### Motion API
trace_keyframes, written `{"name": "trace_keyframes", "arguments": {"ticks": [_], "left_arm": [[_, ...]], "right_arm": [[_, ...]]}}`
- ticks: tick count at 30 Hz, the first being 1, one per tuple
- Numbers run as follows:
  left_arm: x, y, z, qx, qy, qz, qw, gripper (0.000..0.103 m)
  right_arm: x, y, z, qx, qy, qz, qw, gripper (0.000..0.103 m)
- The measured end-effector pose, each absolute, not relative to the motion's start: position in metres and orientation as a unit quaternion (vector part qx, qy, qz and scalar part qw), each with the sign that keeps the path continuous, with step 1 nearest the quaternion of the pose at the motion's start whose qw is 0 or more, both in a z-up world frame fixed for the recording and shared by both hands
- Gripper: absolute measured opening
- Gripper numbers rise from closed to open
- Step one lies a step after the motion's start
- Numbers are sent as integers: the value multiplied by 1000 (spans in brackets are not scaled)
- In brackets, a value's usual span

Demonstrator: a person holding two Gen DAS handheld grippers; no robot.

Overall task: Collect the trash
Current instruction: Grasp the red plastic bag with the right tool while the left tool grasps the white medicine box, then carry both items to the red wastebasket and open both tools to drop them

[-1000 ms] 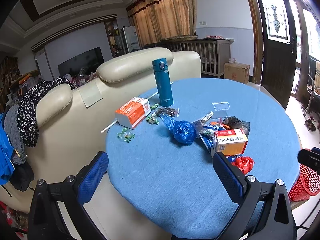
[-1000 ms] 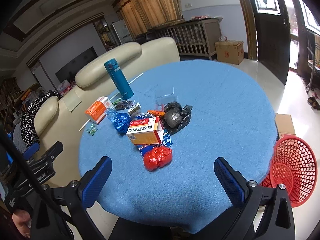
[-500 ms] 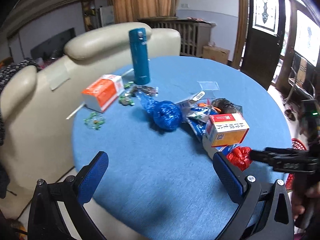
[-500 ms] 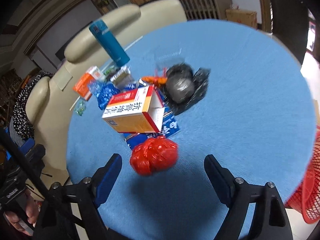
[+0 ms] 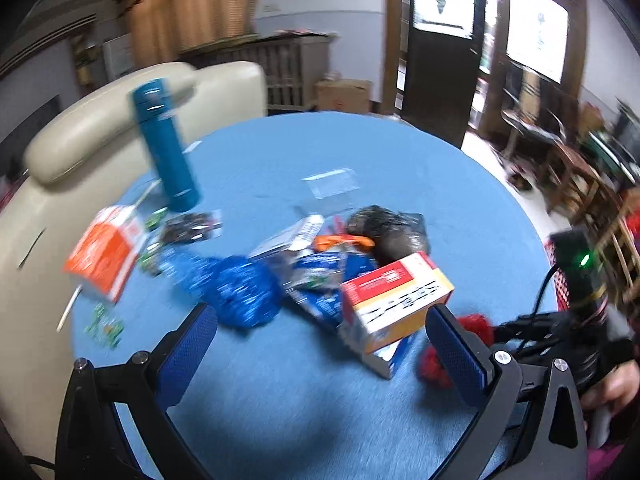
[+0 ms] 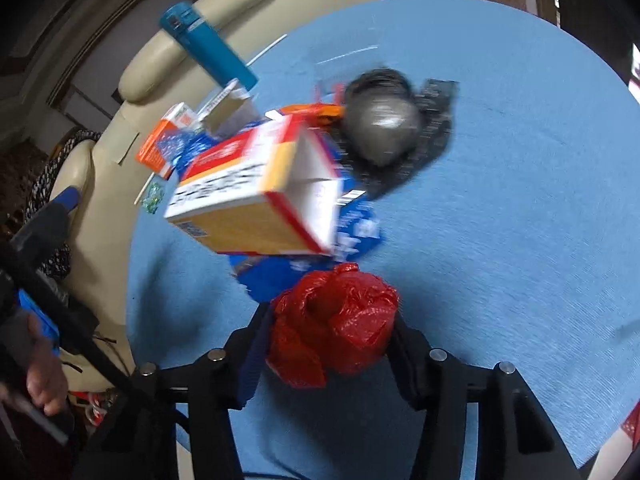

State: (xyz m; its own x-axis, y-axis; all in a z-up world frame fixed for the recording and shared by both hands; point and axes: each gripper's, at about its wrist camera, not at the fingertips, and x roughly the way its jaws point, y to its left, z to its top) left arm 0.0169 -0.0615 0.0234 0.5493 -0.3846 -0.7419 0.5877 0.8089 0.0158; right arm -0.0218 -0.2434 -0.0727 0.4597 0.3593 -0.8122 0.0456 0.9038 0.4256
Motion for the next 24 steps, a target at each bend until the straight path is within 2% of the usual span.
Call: {"name": "trace_keyframes", "arguments": {"ticks": [10,13,14,15,16,17,20,24], "left_arm": [[33,-131,-15,247,386,-370,808,103],[40,-123,-23,223,407,-381,800,103],[41,-117,-24,209,417,-382,798,97],[42,-113,-26,194,427,-386,794,83],[42,-110,-30,182,437,-387,791,76],[43,-108,-35,175,449,-379,790,62],[42,-101,-47,159,474,-354,790,58],[23,-97,-33,126,464,-370,795,58]], "right_arm": [[-69,-337,-65,286,486,-8,826,57],[-75,-347,-61,288,479,-18,829,57],[-73,-347,-60,288,478,-18,830,57],[-72,-348,-59,286,477,-16,831,57],[-70,-348,-60,286,477,-16,831,57],[-70,-351,-58,288,475,-12,831,57],[-66,-349,-57,280,470,-7,837,57],[-67,-348,-56,281,470,1,837,57]]}}
